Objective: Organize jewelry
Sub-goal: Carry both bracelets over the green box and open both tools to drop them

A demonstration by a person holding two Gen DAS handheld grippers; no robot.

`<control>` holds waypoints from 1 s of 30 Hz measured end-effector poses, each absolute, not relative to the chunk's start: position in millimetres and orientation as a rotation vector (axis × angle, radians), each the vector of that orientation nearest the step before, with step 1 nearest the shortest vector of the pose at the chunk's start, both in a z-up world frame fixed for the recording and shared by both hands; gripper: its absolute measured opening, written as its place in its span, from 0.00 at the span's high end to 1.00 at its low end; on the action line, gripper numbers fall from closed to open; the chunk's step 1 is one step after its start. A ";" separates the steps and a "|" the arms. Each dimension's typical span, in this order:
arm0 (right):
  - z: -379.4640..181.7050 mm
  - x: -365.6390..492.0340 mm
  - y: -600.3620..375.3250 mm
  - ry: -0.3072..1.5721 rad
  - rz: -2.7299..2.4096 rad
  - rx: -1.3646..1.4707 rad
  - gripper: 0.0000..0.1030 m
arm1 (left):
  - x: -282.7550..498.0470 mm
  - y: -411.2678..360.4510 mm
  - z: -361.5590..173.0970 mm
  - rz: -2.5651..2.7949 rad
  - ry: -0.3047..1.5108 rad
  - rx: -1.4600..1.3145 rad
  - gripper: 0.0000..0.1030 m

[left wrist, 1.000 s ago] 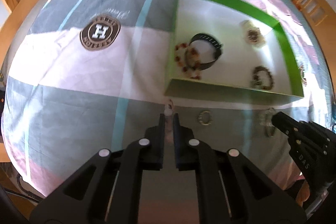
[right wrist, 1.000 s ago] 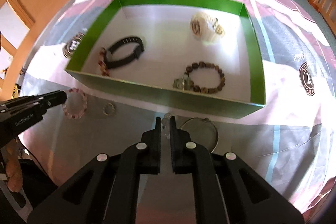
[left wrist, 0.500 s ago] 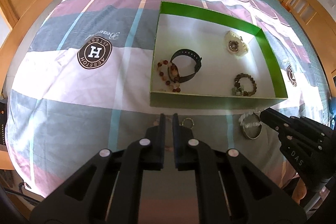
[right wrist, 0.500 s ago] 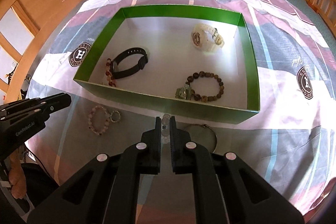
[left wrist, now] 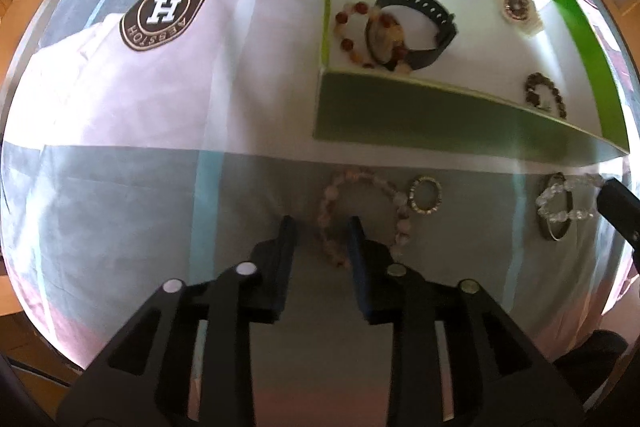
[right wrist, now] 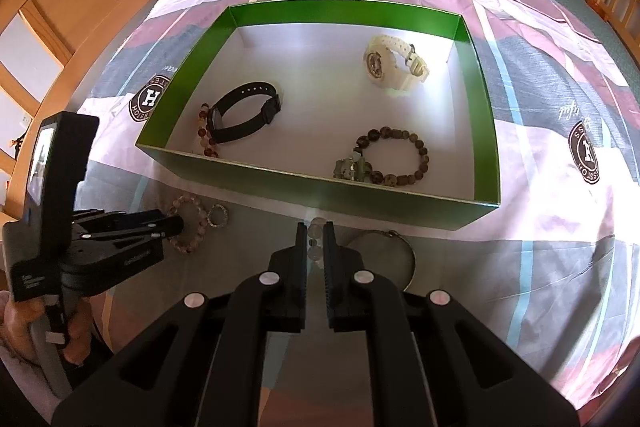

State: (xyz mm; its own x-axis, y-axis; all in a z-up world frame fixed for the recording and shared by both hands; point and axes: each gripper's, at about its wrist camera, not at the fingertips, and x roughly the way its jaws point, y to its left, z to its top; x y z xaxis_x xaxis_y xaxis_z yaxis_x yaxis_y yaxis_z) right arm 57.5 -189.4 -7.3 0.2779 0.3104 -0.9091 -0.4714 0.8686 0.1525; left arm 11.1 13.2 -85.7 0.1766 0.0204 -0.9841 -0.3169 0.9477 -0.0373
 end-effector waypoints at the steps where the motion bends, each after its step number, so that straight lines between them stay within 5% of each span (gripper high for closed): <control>1: -8.5 57.2 -188.9 1.182 0.527 -0.161 0.93 | 11.1 13.4 -84.8 0.247 1.370 -0.252 0.91; 30: 54.1 59.2 -204.9 0.957 0.571 -0.019 0.93 | 8.7 -33.1 50.9 0.139 1.016 -0.185 0.93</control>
State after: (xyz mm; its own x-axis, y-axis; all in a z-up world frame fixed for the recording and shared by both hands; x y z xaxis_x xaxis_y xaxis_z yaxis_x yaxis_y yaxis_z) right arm 59.2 -204.9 54.1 0.4404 0.4519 -0.7758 -0.4683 0.8529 0.2309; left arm 8.7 -33.1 50.9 0.5201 0.0296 -0.8536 -0.2011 0.9755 -0.0887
